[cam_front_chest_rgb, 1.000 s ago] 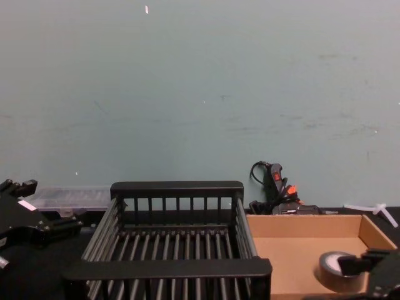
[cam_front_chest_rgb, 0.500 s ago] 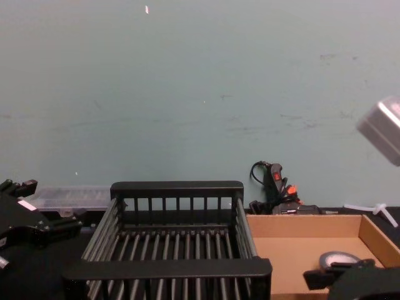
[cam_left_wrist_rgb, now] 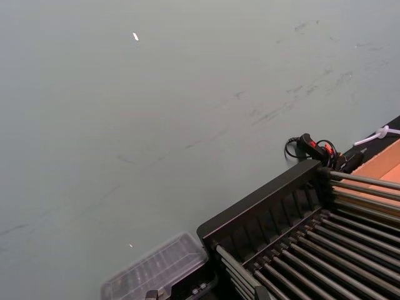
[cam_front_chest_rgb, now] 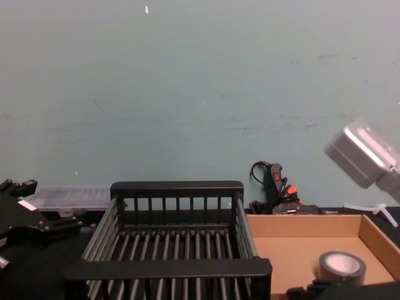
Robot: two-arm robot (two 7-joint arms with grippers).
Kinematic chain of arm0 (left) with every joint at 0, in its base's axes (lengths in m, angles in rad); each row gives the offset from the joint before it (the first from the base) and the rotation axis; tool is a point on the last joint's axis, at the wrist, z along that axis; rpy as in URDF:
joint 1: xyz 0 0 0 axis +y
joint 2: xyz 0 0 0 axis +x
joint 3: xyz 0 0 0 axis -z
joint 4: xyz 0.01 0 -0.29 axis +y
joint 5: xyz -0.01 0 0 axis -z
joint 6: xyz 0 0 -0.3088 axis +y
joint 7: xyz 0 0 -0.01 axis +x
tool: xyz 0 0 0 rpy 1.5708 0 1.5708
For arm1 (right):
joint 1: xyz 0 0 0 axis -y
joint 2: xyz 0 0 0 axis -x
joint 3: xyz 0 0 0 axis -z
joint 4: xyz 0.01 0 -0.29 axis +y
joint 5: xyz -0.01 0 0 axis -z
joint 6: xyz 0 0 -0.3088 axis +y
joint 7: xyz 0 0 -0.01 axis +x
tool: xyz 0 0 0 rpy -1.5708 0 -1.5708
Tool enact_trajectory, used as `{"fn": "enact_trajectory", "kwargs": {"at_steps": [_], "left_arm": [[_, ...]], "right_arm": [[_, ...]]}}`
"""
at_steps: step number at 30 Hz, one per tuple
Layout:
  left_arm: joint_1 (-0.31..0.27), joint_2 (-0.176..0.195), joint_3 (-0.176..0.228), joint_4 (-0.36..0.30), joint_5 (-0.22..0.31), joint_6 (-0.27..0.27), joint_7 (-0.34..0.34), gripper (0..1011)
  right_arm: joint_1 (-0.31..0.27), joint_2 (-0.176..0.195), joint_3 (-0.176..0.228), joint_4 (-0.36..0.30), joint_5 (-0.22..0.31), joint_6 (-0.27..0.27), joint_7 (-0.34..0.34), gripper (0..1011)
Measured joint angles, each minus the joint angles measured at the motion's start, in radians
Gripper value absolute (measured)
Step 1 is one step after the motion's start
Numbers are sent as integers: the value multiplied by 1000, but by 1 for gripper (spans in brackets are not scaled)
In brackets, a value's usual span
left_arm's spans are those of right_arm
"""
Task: Pick up the white tape and place it into the black box , Pick up the silver tape and place it into the brown box.
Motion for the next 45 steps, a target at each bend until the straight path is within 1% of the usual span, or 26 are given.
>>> {"fn": "enact_trajectory", "kwargs": {"at_steps": [7, 11, 17, 45], "left_arm": [[0, 0, 0, 0, 0, 0, 0, 1001], [0, 0, 0, 0, 0, 0, 0, 1001], [0, 0, 0, 0, 0, 0, 0, 1001], [0, 0, 0, 0, 0, 0, 0, 1000]], "right_arm": [[12, -10, -20, 28, -6, 6, 2, 1002], [22, -16, -36, 46, -19, 6, 5, 1002], [26, -21, -48, 55, -33, 4, 8, 1002], [32, -32, -59, 71, -51, 8, 23, 1002]]}}
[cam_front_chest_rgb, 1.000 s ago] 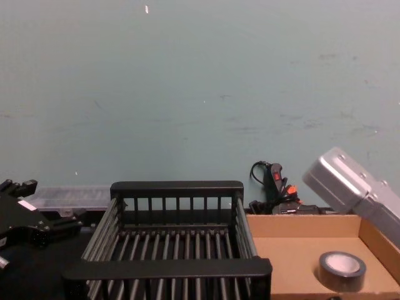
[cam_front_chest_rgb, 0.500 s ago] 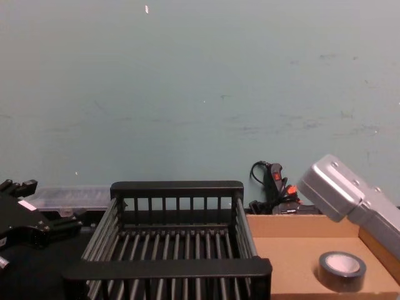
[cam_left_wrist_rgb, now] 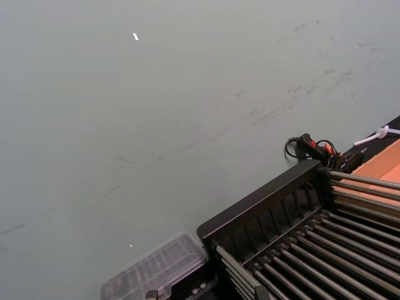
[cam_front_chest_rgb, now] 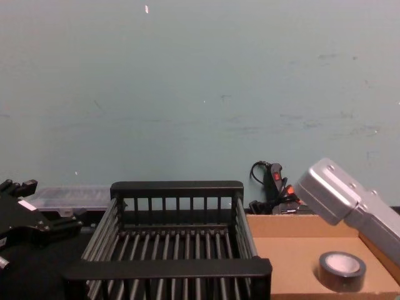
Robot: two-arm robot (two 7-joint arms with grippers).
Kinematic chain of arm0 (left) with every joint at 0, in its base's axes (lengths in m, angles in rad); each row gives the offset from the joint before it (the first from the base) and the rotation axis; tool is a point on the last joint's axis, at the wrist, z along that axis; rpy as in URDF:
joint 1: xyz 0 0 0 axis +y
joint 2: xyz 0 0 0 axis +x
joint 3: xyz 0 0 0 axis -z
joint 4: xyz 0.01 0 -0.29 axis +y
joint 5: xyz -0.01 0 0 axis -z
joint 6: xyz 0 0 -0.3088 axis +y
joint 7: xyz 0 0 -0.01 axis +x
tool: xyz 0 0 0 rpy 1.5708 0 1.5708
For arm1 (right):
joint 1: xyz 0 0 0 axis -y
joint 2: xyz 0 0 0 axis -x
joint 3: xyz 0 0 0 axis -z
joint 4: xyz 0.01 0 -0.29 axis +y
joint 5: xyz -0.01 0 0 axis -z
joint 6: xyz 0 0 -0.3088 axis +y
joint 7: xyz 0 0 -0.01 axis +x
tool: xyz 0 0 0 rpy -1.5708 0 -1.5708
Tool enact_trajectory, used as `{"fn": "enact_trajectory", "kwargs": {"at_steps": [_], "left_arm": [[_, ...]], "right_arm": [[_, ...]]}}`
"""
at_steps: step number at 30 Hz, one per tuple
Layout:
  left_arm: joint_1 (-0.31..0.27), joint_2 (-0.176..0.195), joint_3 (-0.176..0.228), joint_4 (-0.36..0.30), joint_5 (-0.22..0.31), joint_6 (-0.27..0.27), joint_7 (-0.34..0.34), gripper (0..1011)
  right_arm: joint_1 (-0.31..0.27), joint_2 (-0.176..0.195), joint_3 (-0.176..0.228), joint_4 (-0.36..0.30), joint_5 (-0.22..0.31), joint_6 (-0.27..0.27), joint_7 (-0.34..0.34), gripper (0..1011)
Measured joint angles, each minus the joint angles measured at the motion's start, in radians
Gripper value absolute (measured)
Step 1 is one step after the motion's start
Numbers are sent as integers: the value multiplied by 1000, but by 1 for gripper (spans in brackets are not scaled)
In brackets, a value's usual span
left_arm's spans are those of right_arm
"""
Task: Pick up the white tape and place it into the black box , Pick up the silver tape and place it into the brown box.
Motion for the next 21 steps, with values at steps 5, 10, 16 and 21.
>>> {"fn": "enact_trajectory", "kwargs": {"at_steps": [5, 10, 16, 21], "left_arm": [[0, 0, 0, 0, 0, 0, 0, 1002], [0, 0, 0, 0, 0, 0, 0, 1002], [0, 0, 0, 0, 0, 0, 0, 1001], [0, 0, 0, 0, 0, 0, 0, 1002]], "right_arm": [[-1, -2, -1, 2, -4, 2, 0, 1002], [-2, -3, -3, 2, -8, 4, 1, 1002], [-2, -4, -3, 5, -14, 2, 2, 1002], [-2, -4, -4, 4, -19, -1, 0, 1002]]}}
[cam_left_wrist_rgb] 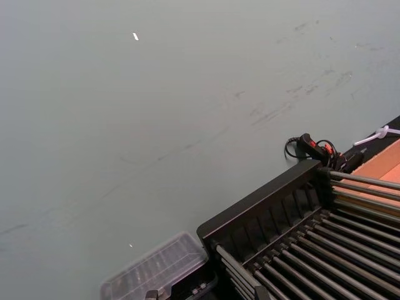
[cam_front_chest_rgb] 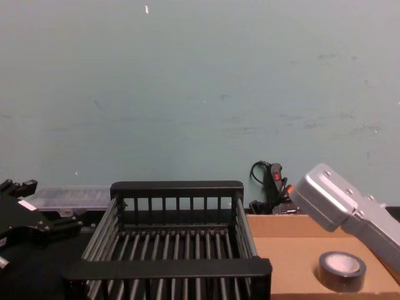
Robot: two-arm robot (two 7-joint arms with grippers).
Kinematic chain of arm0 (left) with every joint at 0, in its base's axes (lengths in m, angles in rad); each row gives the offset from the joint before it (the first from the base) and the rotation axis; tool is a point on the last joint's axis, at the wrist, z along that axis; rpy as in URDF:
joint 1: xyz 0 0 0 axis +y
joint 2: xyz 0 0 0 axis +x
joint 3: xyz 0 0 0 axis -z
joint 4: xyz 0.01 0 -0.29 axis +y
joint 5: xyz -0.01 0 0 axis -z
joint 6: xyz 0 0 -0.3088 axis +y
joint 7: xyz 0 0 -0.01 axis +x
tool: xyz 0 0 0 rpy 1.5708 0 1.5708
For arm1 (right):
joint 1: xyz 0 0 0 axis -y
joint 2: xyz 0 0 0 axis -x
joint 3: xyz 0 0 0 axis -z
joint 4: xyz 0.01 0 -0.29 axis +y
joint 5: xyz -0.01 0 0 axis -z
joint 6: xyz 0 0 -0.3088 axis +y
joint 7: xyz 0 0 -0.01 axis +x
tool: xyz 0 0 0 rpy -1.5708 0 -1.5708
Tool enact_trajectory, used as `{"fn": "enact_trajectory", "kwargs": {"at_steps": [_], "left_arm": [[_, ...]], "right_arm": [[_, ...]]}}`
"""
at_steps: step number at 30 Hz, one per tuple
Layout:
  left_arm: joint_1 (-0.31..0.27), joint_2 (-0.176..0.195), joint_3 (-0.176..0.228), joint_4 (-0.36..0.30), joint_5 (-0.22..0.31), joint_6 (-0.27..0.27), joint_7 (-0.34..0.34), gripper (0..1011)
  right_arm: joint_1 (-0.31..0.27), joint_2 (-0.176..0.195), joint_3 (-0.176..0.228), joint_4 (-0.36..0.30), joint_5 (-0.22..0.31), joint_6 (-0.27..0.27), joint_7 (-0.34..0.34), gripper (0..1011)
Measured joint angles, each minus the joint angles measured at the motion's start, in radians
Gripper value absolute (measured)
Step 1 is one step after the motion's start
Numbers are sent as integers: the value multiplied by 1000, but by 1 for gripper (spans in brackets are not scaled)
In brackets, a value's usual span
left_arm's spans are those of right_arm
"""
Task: Pick up the white tape and place it into the black box , Pick up the silver tape and place it into the brown box.
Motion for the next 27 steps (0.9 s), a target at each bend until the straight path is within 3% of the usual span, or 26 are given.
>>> {"fn": "enact_trajectory", "kwargs": {"at_steps": [10, 14, 27], "left_arm": [[0, 0, 0, 0, 0, 0, 0, 1002], [0, 0, 0, 0, 0, 0, 0, 1002], [0, 0, 0, 0, 0, 0, 0, 1002]], "right_arm": [[0, 0, 1, -1, 3, 1, 0, 977], [0, 0, 1, -1, 3, 1, 0, 903], [0, 0, 2, -1, 5, 2, 0, 508]]}}
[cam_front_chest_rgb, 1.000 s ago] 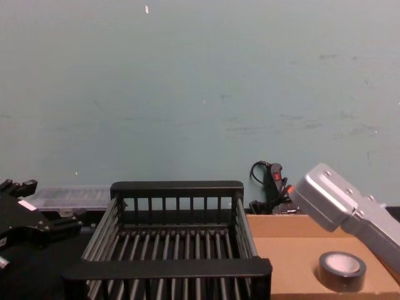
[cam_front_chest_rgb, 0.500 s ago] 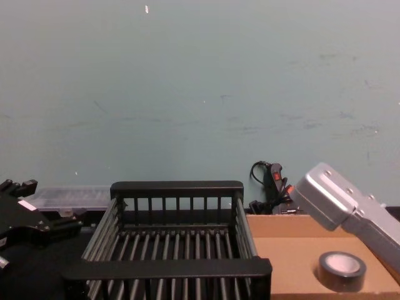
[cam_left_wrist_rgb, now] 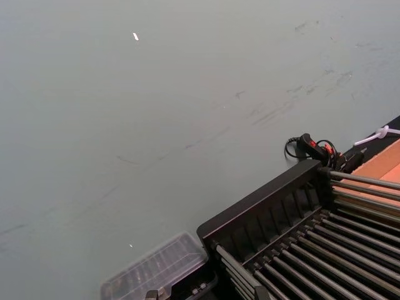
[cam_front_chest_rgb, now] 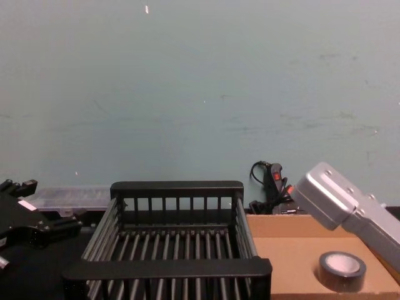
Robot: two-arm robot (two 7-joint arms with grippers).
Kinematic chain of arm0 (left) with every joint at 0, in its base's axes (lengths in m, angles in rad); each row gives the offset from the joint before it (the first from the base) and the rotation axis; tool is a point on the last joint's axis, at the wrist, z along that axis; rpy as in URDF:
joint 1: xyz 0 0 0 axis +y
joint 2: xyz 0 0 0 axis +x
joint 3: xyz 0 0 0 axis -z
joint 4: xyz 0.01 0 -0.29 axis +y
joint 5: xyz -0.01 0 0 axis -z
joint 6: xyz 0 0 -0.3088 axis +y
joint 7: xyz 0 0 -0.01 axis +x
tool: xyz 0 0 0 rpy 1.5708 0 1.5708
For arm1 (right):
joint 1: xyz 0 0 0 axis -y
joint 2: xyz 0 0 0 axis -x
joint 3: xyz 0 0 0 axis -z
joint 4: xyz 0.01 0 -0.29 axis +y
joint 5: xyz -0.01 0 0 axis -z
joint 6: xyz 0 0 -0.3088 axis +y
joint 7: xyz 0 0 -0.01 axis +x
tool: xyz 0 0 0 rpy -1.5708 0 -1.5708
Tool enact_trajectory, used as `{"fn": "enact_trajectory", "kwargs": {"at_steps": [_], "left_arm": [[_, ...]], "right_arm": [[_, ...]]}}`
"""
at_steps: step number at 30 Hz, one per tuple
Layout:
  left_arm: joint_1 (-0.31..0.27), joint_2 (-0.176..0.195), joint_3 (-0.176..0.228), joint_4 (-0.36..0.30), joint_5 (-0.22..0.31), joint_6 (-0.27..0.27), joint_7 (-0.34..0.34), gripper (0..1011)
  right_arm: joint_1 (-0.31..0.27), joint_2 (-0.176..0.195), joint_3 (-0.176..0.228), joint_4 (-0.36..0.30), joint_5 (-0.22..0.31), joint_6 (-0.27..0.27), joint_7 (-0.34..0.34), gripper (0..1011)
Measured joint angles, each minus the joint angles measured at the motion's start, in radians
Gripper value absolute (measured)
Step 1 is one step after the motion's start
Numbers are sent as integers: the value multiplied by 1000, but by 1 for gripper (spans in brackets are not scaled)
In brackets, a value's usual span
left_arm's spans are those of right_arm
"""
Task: Pick up the white tape and place it into the black box , Pick up the silver tape and place it into the brown box.
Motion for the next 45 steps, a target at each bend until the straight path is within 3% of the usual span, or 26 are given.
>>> {"fn": "enact_trajectory", "kwargs": {"at_steps": [13, 37, 45], "left_arm": [[0, 0, 0, 0, 0, 0, 0, 1002], [0, 0, 0, 0, 0, 0, 0, 1002], [0, 0, 0, 0, 0, 0, 0, 1002]], "right_arm": [[0, 0, 0, 0, 1, 0, 0, 105], [0, 0, 5, 1, 13, -9, 13, 95], [1, 10, 17, -26, 26, -14, 14, 95]]}}
